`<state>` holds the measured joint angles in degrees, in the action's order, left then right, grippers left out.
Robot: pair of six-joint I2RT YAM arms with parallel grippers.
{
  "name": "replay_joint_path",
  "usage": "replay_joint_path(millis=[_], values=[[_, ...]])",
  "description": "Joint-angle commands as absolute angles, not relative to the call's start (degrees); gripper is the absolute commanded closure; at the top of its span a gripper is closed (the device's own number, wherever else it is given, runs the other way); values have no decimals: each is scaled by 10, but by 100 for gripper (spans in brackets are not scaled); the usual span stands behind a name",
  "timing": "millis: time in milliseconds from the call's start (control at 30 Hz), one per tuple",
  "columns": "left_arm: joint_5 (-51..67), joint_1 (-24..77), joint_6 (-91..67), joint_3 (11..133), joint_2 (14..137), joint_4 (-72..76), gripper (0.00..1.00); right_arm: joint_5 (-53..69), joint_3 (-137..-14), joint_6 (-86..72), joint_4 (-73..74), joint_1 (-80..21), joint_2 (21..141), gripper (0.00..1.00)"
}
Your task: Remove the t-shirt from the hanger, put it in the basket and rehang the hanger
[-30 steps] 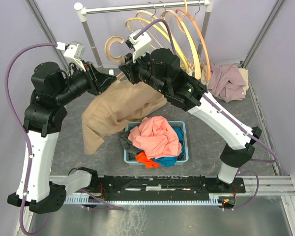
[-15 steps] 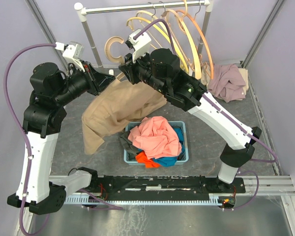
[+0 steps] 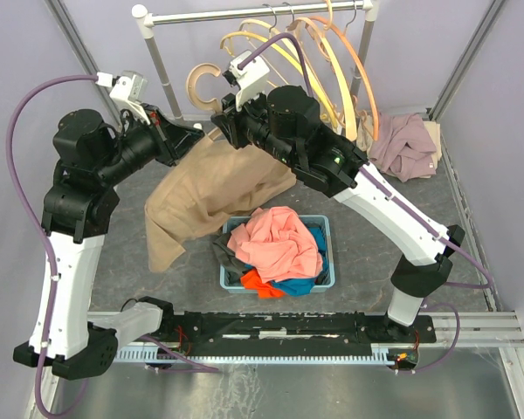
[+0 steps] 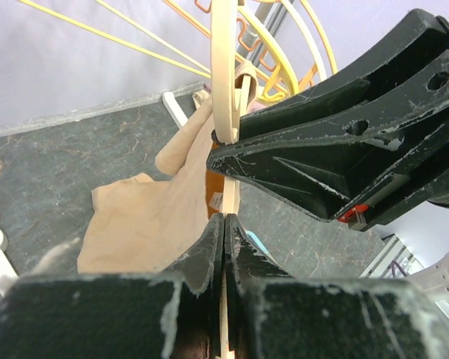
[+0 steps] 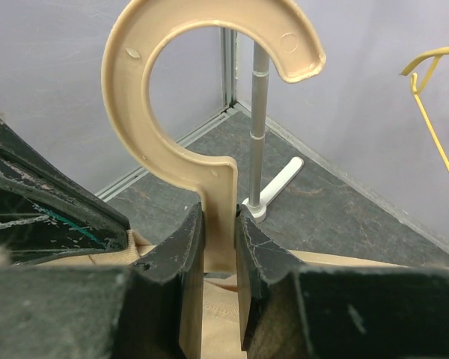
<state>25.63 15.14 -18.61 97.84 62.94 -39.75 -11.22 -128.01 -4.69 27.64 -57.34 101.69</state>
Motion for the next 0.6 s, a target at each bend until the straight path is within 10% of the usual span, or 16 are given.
replay_joint_path(millis=[0, 567], values=[[262, 152, -220, 988, 640, -339, 97, -103, -1289, -56, 227, -575, 989, 99], [264, 163, -235, 985, 664, -287, 97, -92, -1305, -67, 225, -575, 1002, 99]])
